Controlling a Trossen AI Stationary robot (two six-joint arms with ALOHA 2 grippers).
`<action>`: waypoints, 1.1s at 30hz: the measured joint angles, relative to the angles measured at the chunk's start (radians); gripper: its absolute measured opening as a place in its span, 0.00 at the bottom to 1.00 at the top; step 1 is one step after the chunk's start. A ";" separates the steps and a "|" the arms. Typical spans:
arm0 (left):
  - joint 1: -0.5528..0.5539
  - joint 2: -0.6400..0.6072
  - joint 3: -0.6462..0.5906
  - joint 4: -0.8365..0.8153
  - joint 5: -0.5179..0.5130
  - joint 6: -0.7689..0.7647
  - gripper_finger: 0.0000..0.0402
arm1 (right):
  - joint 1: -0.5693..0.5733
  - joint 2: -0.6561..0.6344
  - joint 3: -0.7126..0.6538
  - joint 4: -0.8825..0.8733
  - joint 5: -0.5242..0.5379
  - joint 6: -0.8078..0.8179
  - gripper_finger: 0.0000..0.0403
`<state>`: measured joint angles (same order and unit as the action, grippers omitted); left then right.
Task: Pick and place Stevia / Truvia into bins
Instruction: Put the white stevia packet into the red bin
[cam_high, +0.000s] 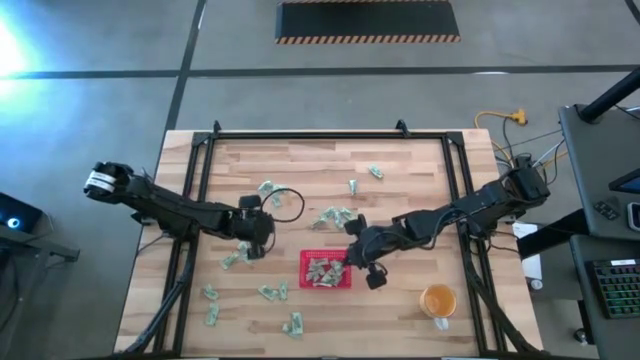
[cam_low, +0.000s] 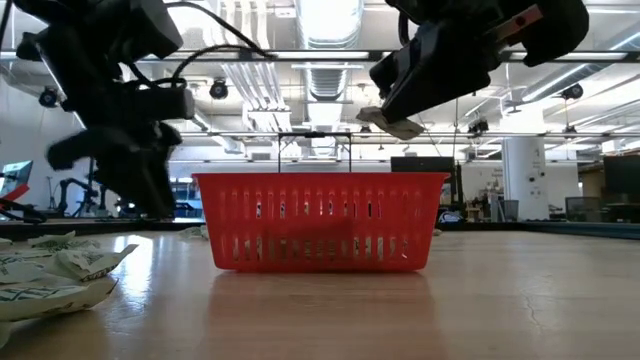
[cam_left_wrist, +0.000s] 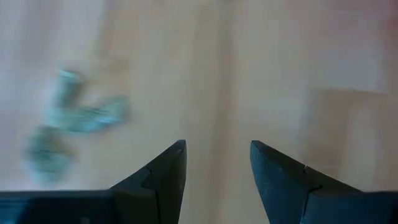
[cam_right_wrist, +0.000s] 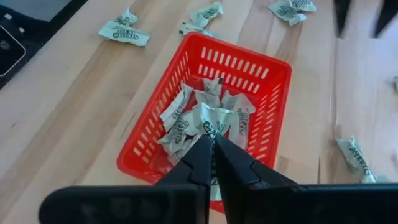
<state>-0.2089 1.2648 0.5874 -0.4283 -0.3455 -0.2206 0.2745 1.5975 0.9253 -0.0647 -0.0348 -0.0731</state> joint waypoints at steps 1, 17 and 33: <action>0.000 -0.002 0.005 -0.024 0.032 -0.028 0.40 | 0.000 0.006 0.000 0.006 -0.001 0.000 0.05; -0.003 -0.063 0.051 -0.293 0.188 -0.456 0.40 | 0.000 0.037 0.000 0.050 -0.034 -0.039 0.30; -0.054 0.013 0.047 -0.182 0.292 -0.523 0.40 | 0.000 -0.011 0.000 -0.067 -0.033 0.014 0.29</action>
<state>-0.2628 1.2774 0.6346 -0.6105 -0.0532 -0.7437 0.2749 1.5867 0.9257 -0.1318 -0.0682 -0.0593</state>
